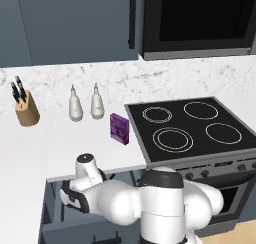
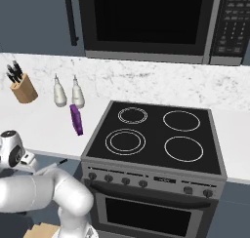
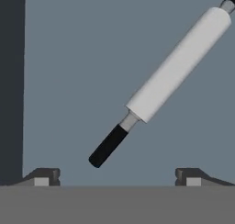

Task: Pick the rolling pin from the drawer and place it on the counter.

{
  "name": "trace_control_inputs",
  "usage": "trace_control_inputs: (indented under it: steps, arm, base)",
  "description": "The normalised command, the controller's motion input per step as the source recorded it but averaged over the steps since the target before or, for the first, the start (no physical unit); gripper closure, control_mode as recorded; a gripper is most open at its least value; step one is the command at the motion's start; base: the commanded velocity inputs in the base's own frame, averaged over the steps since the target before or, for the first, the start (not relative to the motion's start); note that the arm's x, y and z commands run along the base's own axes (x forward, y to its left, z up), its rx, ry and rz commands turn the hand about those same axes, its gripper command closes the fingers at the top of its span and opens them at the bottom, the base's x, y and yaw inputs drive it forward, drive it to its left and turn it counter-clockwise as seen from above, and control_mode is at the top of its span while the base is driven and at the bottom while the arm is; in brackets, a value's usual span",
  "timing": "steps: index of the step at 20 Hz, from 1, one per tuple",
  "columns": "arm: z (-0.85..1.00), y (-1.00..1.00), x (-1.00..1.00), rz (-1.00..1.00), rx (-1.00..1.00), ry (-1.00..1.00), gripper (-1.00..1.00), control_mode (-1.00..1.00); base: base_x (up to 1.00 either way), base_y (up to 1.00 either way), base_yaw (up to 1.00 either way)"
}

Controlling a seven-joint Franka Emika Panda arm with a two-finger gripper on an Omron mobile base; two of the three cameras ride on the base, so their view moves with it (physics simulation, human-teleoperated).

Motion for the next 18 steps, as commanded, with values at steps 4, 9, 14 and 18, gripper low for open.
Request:
trace_control_inputs:
  steps: [4,9,14,18]
  arm:
    - [-0.37,0.2,0.08,0.0,-0.04,-0.13,-1.0,-1.0]
    - [-0.42,0.11,0.17,0.0,-0.03,-0.01,-1.0,-1.0]
    - [-0.2,0.0,0.13,0.0,0.0,0.0,-1.0,-1.0]
    - [-0.32,0.0,0.06,0.0,0.0,0.0,-1.0,-1.0]
  base:
    - [0.0,0.0,0.0]
    - [0.0,0.0,0.0]
    - [0.0,0.0,0.0]
    - [0.0,0.0,0.0]
